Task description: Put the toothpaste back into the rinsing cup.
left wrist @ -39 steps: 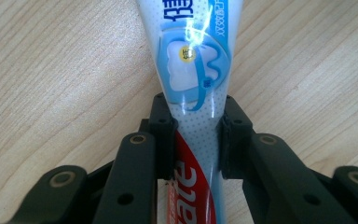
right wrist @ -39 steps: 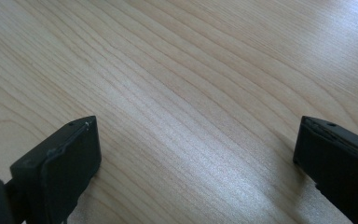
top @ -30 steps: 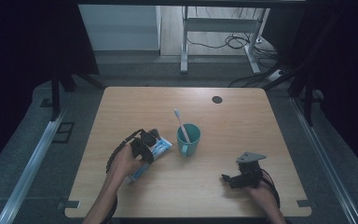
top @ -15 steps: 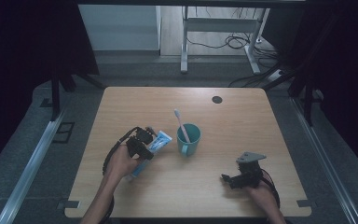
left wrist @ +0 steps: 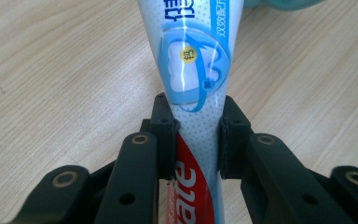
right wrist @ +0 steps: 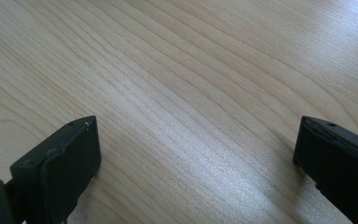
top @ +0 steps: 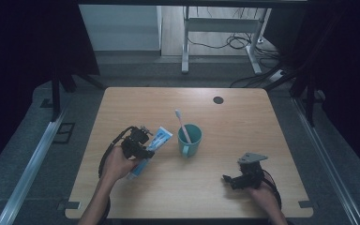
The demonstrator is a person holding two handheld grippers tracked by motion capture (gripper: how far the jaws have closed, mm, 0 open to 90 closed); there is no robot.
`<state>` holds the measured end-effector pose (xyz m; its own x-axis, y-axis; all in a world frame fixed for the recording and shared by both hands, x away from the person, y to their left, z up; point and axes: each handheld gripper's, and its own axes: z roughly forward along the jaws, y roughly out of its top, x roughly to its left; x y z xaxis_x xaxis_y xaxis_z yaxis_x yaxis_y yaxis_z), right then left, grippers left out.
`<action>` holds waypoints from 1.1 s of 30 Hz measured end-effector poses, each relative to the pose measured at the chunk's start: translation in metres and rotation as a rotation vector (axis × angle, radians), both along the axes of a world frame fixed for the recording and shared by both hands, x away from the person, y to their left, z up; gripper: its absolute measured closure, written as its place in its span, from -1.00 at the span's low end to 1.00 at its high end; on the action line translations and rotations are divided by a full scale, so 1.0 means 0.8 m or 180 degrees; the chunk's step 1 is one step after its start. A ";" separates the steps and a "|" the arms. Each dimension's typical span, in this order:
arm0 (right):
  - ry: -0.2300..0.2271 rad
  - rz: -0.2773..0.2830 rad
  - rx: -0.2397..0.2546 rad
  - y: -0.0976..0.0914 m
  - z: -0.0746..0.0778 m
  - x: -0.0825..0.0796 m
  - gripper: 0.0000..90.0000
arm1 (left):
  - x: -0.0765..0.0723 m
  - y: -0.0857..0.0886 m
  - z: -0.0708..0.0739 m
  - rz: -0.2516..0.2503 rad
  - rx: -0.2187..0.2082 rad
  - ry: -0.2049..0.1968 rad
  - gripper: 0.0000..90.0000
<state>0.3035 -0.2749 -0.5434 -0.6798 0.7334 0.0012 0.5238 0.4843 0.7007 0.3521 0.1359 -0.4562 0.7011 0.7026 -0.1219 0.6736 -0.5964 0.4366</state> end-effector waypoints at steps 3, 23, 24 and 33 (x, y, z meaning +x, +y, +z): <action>0.0006 -0.0002 0.0001 0.000 0.000 0.000 -0.99 | -0.004 0.002 0.005 -0.0023 -0.0064 -0.0062 0.61; -0.0016 0.0012 -0.0007 0.000 0.000 0.000 -0.99 | -0.028 0.011 0.037 -0.0122 -0.0488 -0.0538 0.61; -0.0012 0.0009 -0.0002 0.000 0.000 0.000 -0.99 | -0.029 0.011 0.038 -0.0122 -0.0516 -0.0554 0.61; -0.0011 0.0009 -0.0005 0.000 0.000 0.000 -0.99 | -0.032 0.009 0.048 -0.0160 -0.0679 -0.0698 0.61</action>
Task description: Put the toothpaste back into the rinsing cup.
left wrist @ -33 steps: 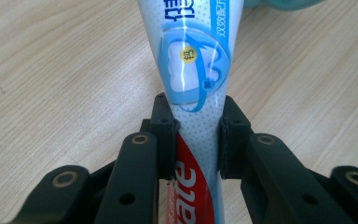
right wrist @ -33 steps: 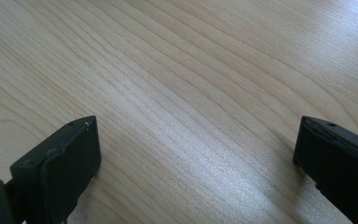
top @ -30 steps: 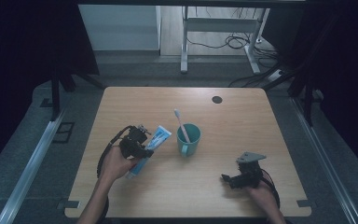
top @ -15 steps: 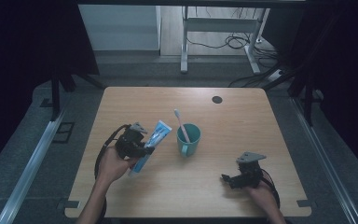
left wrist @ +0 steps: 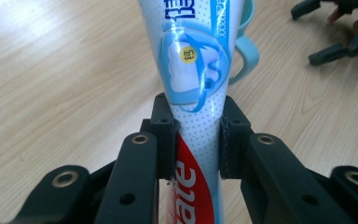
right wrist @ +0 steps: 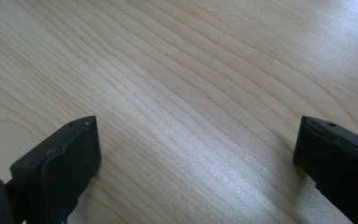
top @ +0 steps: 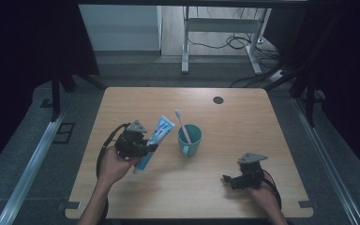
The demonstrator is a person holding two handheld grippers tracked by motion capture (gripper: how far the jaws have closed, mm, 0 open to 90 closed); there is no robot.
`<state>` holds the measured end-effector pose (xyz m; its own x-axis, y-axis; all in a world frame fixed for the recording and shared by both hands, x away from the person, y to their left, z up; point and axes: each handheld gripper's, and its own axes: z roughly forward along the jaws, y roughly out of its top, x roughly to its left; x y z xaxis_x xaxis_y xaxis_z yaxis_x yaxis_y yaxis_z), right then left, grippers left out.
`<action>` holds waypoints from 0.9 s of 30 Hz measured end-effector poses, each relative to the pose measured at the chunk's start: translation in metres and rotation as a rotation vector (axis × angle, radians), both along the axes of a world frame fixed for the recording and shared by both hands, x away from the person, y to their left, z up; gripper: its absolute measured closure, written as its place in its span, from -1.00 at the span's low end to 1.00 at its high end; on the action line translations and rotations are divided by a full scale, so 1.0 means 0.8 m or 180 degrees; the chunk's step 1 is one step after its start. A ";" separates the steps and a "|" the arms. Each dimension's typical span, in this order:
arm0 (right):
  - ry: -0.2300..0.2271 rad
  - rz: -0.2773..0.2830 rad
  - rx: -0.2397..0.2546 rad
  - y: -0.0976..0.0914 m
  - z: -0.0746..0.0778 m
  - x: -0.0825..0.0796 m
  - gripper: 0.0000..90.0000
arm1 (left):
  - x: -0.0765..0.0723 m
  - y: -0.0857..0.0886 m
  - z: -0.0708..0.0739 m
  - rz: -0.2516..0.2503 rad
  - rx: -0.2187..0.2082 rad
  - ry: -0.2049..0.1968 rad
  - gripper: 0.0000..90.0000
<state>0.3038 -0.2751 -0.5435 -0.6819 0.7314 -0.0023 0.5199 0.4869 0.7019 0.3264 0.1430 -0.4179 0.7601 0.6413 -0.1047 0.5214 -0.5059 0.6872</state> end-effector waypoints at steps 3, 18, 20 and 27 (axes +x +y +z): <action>0.0000 0.0000 0.0000 0.000 0.000 0.000 -0.99 | 0.000 -0.002 0.003 0.0001 -0.0081 -0.0039 0.61; 0.0009 0.0001 -0.0002 0.000 0.000 0.000 -0.99 | 0.008 -0.019 0.022 0.0004 -0.0317 -0.0208 0.61; 0.0003 -0.0003 0.0001 0.000 0.000 0.000 -0.99 | 0.010 -0.022 0.024 0.0004 -0.0352 -0.0232 0.61; 0.0004 -0.0004 0.0001 0.000 0.000 0.000 -0.99 | 0.016 -0.031 0.030 0.0028 -0.0418 -0.0317 0.61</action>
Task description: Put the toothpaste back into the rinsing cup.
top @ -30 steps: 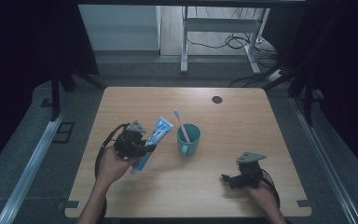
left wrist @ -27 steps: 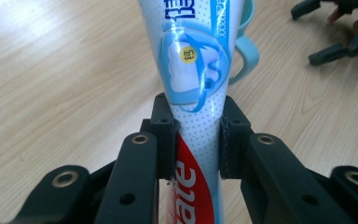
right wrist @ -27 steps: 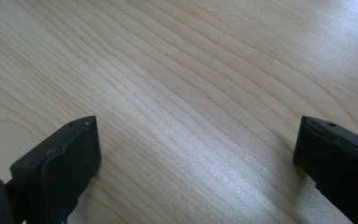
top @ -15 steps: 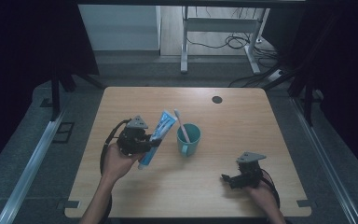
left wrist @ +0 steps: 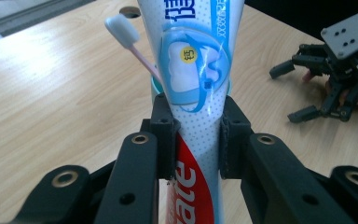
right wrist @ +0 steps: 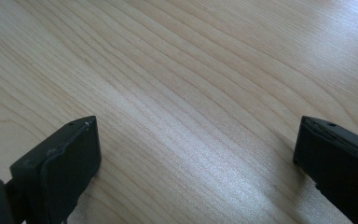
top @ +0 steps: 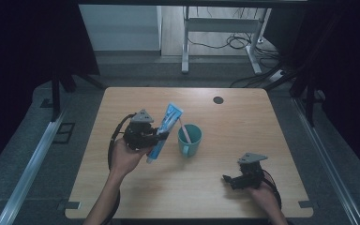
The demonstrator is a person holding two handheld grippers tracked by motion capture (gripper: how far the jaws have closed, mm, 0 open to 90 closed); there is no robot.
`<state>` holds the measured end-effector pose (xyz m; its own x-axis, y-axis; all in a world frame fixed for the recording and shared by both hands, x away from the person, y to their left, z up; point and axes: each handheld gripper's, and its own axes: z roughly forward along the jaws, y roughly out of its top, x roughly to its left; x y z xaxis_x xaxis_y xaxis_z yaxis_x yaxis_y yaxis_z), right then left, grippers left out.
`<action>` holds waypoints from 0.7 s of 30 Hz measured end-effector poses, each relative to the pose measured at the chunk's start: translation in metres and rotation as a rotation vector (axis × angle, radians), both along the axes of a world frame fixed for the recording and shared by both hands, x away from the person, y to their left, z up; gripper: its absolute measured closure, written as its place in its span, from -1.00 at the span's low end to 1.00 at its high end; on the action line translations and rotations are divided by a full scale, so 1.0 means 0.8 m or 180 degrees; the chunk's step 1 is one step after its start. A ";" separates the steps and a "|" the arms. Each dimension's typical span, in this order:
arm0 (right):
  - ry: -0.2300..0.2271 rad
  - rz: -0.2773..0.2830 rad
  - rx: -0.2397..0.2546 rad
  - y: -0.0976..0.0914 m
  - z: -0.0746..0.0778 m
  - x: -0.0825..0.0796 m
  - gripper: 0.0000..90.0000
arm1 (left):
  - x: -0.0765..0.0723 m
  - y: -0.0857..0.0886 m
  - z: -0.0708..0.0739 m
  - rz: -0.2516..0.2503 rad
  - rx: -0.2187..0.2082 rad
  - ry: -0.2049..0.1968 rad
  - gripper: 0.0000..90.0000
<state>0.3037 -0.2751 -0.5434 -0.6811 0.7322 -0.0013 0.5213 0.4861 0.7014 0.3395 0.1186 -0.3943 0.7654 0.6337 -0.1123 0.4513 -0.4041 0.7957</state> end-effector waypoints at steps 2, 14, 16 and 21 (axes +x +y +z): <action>0.0000 0.0001 0.0000 0.000 0.000 0.000 -0.99 | 0.002 -0.002 0.001 0.0004 -0.0029 -0.0017 0.61; 0.0002 0.0000 0.0002 0.000 0.000 0.000 -0.99 | 0.013 -0.021 0.008 0.0023 -0.0121 -0.0106 0.61; 0.0000 0.0000 0.0002 0.000 0.000 0.000 -0.99 | 0.015 -0.026 0.009 0.0018 -0.0140 -0.0114 0.61; -0.0001 -0.0001 0.0001 0.000 0.000 0.000 -0.99 | 0.019 -0.036 0.010 0.0018 -0.0153 -0.0159 0.61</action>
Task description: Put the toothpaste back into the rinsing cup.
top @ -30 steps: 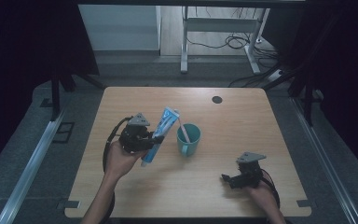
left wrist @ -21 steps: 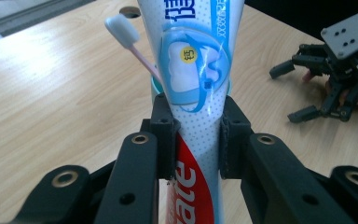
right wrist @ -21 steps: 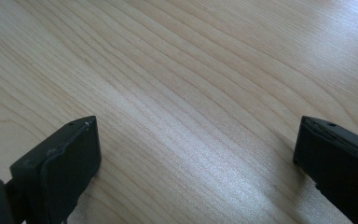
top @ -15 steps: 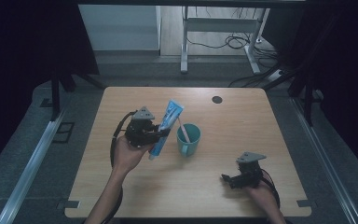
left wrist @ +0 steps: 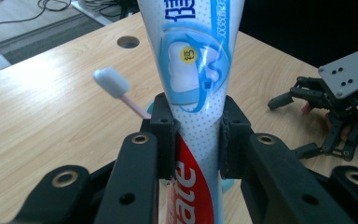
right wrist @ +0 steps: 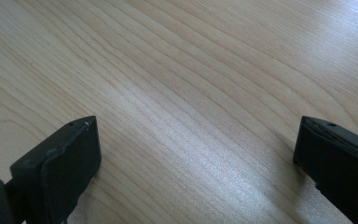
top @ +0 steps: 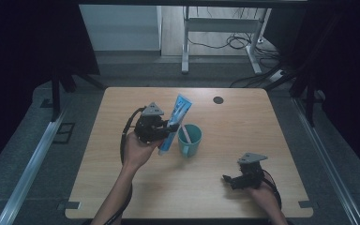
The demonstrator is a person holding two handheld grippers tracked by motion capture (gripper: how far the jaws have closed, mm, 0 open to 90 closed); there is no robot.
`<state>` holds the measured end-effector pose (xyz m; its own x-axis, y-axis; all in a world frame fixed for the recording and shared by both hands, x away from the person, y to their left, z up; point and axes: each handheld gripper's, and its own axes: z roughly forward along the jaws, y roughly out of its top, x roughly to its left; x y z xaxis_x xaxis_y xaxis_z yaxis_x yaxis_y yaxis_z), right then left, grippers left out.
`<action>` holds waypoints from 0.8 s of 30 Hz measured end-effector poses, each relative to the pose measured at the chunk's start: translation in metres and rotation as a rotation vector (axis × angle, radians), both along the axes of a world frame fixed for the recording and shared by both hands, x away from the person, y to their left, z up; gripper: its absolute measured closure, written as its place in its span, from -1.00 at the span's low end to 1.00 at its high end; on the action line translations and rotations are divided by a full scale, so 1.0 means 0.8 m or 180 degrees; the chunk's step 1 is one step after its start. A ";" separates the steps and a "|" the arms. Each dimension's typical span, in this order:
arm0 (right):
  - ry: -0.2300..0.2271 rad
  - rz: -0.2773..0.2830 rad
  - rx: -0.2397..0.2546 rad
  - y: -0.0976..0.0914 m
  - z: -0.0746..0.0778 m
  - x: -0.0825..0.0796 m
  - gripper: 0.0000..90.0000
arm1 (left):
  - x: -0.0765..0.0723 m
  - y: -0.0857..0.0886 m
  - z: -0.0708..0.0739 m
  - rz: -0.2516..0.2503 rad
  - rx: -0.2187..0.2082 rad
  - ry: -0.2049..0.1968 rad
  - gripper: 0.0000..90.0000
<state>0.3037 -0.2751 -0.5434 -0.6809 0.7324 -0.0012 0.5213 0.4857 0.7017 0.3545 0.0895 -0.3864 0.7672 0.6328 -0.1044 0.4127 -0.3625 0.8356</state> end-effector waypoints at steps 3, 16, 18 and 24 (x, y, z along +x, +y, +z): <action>0.0003 0.0004 -0.0005 0.000 0.000 0.000 -0.99 | 0.002 -0.006 0.000 0.0001 -0.0018 -0.0015 0.61; 0.0002 0.0006 -0.0006 0.000 0.000 0.000 -0.99 | 0.015 -0.037 0.001 0.0033 -0.0039 -0.0126 0.61; -0.0001 0.0006 -0.0007 0.000 0.000 0.000 -0.99 | 0.017 -0.042 0.002 0.0031 -0.0042 -0.0138 0.61; 0.0000 0.0006 -0.0007 0.000 0.000 0.000 -0.99 | 0.022 -0.055 0.004 0.0033 -0.0031 -0.0185 0.61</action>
